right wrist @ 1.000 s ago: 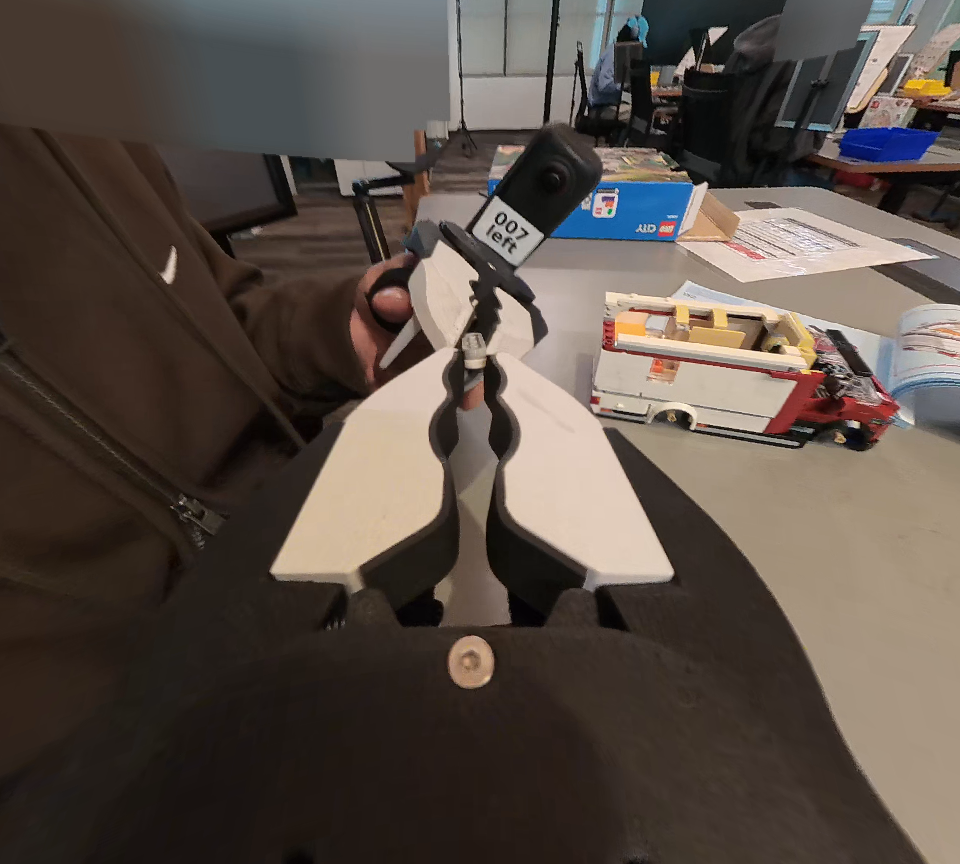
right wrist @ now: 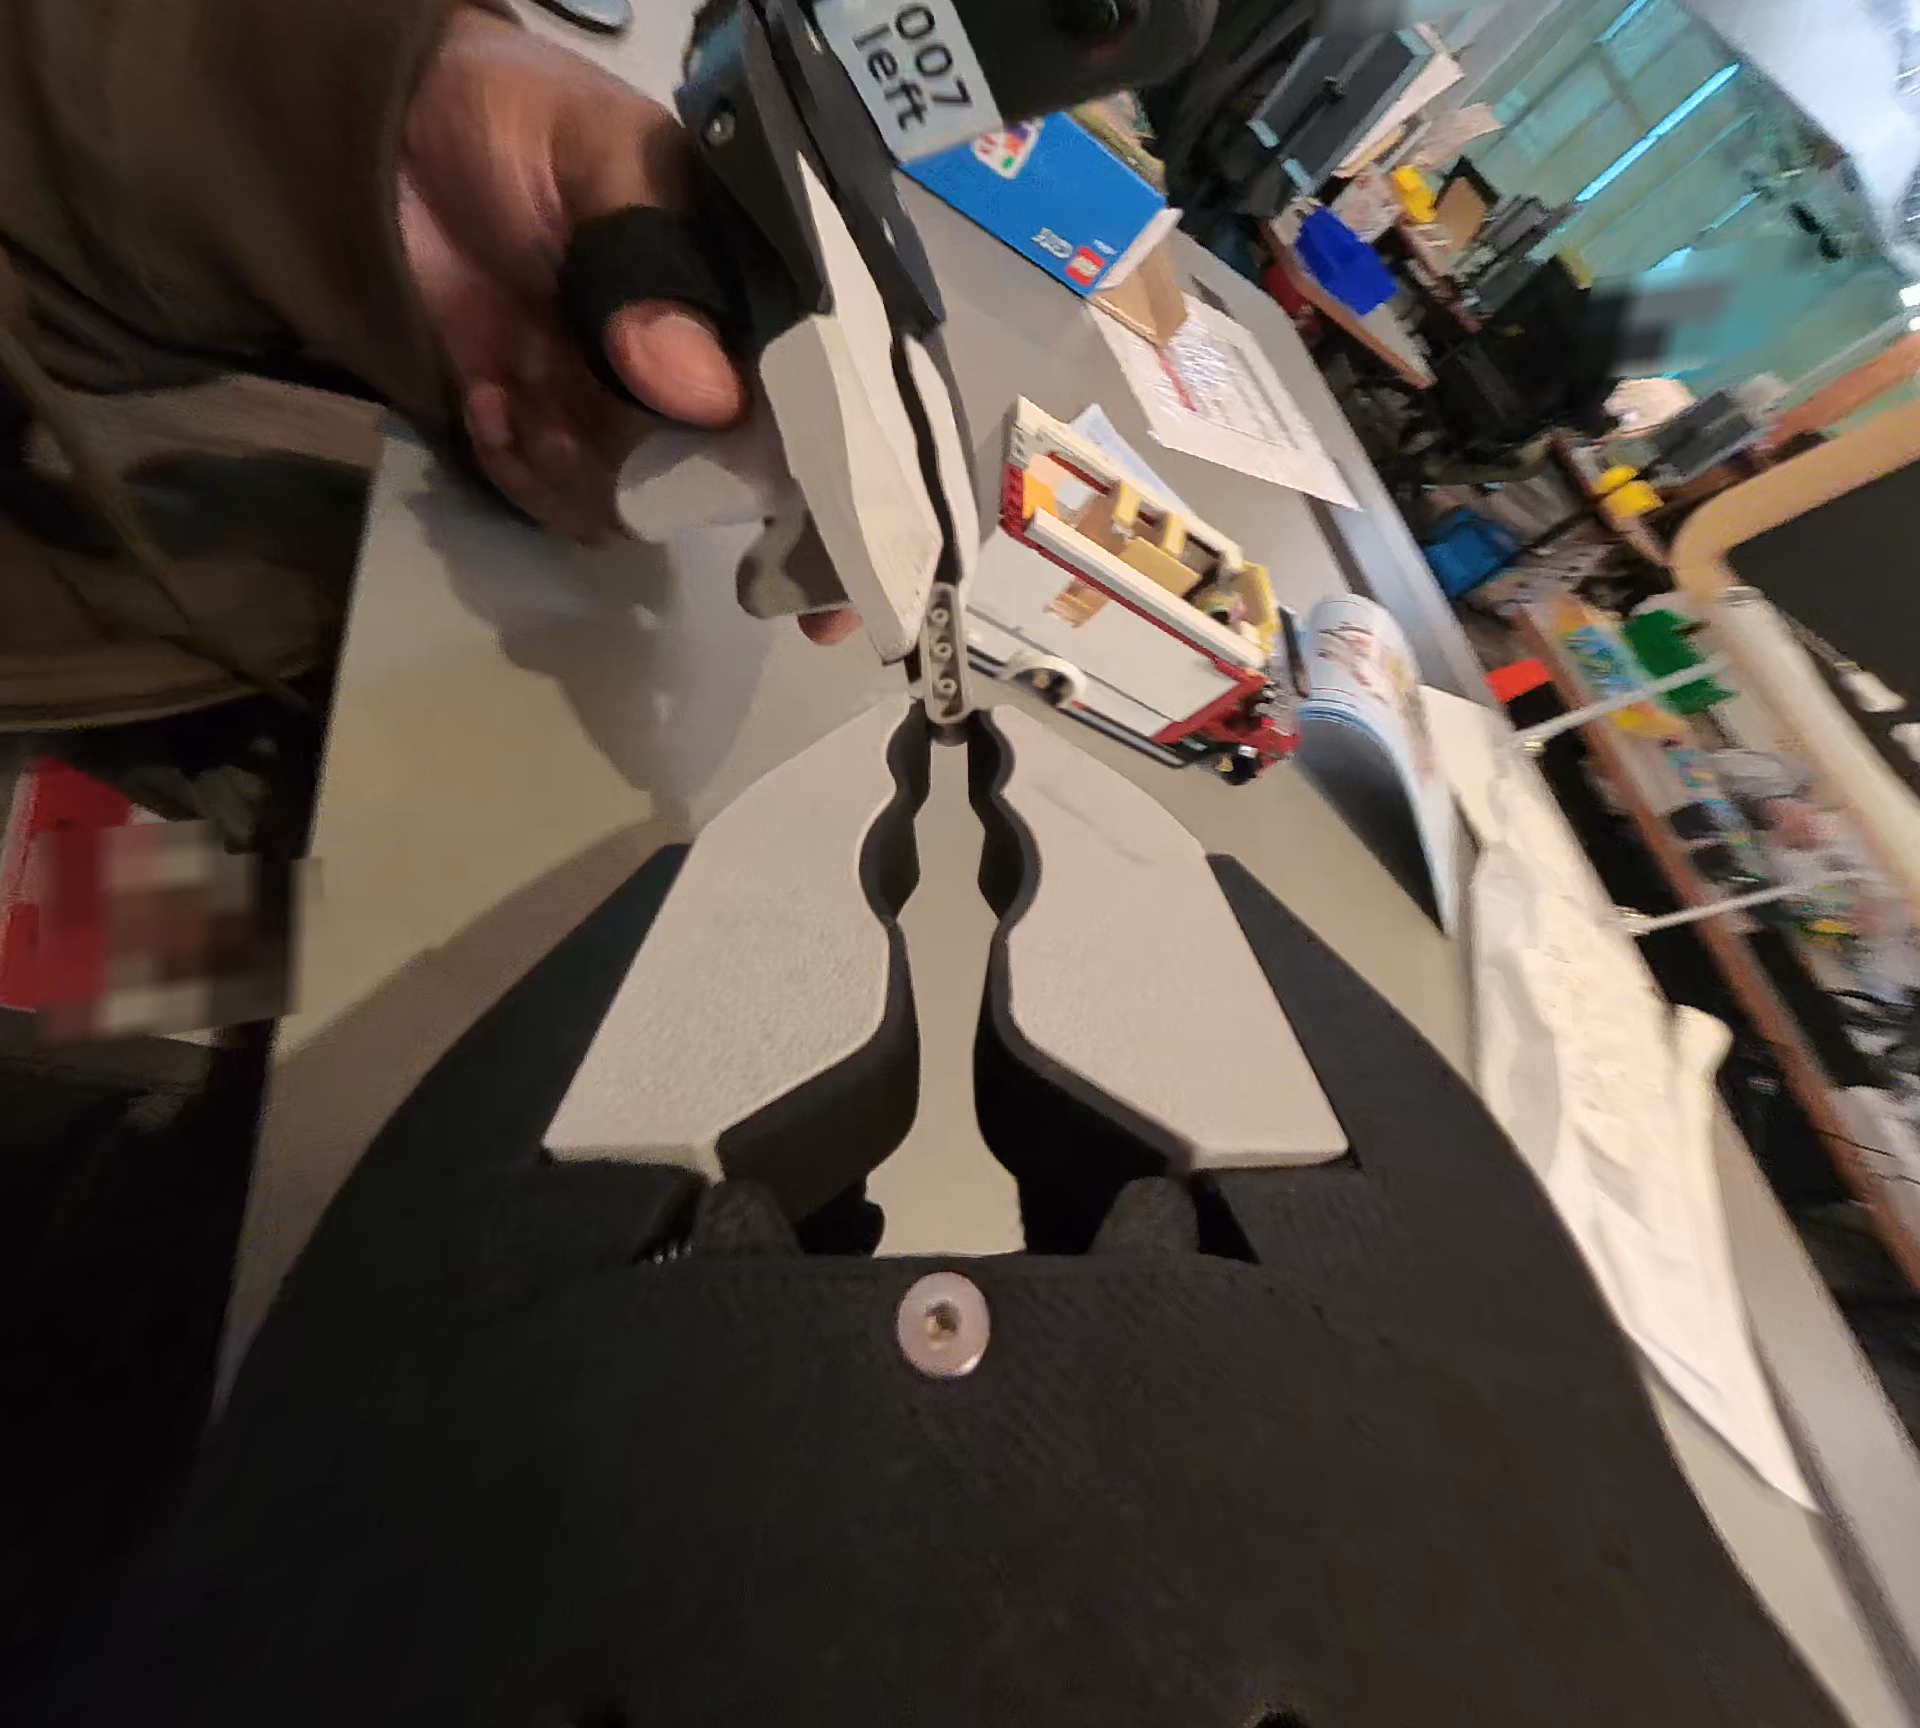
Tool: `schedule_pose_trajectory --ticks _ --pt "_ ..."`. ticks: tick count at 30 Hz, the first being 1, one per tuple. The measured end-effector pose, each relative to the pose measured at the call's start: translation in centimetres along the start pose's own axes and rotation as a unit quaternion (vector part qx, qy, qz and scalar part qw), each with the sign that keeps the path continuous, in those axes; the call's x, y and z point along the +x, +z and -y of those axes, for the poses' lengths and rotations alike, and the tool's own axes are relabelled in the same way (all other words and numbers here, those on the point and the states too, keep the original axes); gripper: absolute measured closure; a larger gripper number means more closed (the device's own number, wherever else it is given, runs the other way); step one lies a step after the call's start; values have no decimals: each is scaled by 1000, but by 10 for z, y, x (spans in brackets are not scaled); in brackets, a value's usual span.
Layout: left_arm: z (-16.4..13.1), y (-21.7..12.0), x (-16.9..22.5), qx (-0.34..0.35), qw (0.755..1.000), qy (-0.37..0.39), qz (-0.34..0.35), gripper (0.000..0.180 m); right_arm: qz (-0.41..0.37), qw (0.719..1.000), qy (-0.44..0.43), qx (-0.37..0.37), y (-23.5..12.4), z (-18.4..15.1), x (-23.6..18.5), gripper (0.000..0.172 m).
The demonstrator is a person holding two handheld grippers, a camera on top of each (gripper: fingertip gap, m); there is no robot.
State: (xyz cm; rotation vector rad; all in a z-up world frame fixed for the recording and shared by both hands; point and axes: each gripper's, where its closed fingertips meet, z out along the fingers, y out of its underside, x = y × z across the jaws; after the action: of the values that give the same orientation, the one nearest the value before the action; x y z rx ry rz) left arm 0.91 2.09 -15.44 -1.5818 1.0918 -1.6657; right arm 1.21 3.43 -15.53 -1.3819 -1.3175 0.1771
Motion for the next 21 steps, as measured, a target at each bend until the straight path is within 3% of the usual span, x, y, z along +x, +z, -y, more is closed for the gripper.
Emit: schedule_pose_trajectory --ticks 8,17,21 --pt "-1 1 -3 4 998 41 43 166 -45 997 -68 -3 -2 0 -1 164" --pt "9 2 6 36 995 82 39 161 -69 991 -111 0 -5 1 -4 164" --pt "2 4 3 6 996 77 46 162 -95 986 -136 2 -7 4 -1 164"
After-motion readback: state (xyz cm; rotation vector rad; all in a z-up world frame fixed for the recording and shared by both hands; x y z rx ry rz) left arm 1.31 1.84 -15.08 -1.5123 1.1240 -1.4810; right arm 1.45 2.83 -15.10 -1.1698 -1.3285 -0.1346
